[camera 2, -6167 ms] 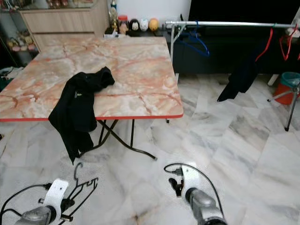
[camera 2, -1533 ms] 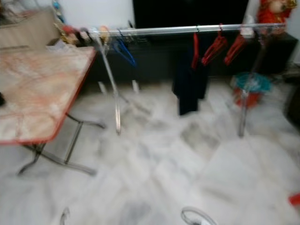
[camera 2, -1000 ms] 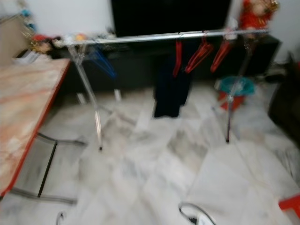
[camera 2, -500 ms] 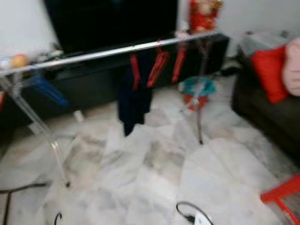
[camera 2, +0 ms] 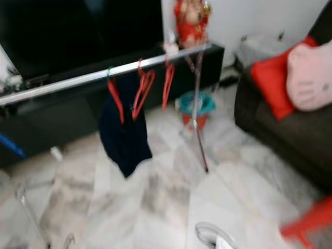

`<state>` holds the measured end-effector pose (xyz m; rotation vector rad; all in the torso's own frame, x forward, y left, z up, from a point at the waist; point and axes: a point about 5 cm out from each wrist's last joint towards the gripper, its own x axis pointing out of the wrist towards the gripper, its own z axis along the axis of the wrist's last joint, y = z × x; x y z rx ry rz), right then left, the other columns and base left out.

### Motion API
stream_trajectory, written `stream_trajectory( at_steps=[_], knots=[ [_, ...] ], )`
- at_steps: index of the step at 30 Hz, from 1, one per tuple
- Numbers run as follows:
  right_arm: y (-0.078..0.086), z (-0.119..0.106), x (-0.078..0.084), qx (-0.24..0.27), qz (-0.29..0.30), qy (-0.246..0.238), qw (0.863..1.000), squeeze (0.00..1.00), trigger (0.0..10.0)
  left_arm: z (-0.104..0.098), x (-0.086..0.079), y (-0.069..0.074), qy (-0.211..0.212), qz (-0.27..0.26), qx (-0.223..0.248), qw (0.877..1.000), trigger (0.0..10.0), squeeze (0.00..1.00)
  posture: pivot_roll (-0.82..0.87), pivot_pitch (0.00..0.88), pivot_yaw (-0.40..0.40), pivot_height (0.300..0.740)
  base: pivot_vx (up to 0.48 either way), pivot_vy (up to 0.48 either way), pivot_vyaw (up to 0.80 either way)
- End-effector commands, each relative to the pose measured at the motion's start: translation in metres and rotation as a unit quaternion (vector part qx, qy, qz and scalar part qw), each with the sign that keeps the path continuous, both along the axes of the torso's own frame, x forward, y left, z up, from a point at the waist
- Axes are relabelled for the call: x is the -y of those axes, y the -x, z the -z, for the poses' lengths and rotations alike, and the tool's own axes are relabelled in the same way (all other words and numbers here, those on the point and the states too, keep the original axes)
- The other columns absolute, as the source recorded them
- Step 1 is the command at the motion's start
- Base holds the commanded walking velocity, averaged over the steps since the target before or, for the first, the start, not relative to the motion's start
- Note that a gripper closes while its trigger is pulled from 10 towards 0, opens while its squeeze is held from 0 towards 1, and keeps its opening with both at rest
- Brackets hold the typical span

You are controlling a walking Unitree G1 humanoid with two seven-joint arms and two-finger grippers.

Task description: Hang hanger

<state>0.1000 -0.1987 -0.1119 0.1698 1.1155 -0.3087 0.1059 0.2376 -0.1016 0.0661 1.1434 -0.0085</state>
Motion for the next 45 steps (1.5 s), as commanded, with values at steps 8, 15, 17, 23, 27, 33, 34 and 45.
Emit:
stream_trajectory(
  at_steps=[8,15,17,23,27,33,34,45],
  knots=[
    [-0.0081,0.0006,-0.0193,0.002,-0.023,-0.024,0.999,0.0,10.0,-0.0014,-0.0145,0.0083,-0.017,-0.014,-0.012,1.0,10.0,0.0,-0.03,0.0,0.084,0.74,0.421,0.0,0.8],
    [-0.0091,0.0004,-0.0185,-0.001,-0.027,-0.026,0.999,0.0,10.0,-0.0014,-0.0137,0.0073,-0.015,-0.021,-0.01,1.0,10.0,0.0,-0.03,0.0,0.071,0.74,0.421,0.0,0.8],
    [-0.0093,0.0004,-0.0182,-0.001,-0.028,-0.026,0.999,0.0,10.0,-0.0013,-0.0134,0.0073,-0.015,-0.022,-0.01,1.0,10.0,0.0,-0.03,0.0,0.067,0.74,0.424,0.0,0.8],
    [-0.0101,-0.0001,-0.0163,0.0,-0.034,-0.026,0.999,0.0,10.0,-0.0009,-0.0116,0.0066,-0.011,-0.029,-0.007,0.999,10.0,0.0,-0.03,0.0,0.057,0.74,0.423,0.0,0.8],
    [-0.0097,0.0,-0.0163,0.002,-0.017,-0.032,0.999,0.0,10.0,-0.0013,-0.0115,0.0056,-0.014,-0.03,-0.002,0.999,10.0,0.0,-0.03,0.0,0.056,0.74,0.371,0.0,0.37],
    [-0.0089,0.0004,-0.0162,-0.002,-0.016,-0.028,0.999,0.0,10.0,-0.0016,-0.0117,0.0053,-0.011,-0.035,0.004,0.999,10.0,0.0,-0.02,0.0,0.056,0.74,0.0,0.0,0.0],
    [-0.0087,0.0004,-0.0163,-0.003,-0.016,-0.029,0.999,0.0,10.0,-0.0016,-0.0121,0.0055,-0.014,-0.033,0.002,0.999,10.0,0.0,-0.02,0.0,0.055,0.74,0.0,0.0,0.0],
    [-0.0095,-0.0002,-0.0161,0.008,0.001,-0.024,1.0,0.0,10.0,-0.0018,-0.0126,0.0052,-0.017,-0.019,-0.001,1.0,10.0,0.0,-0.04,0.0,0.065,0.74,0.0,0.0,0.0]
  ],
)
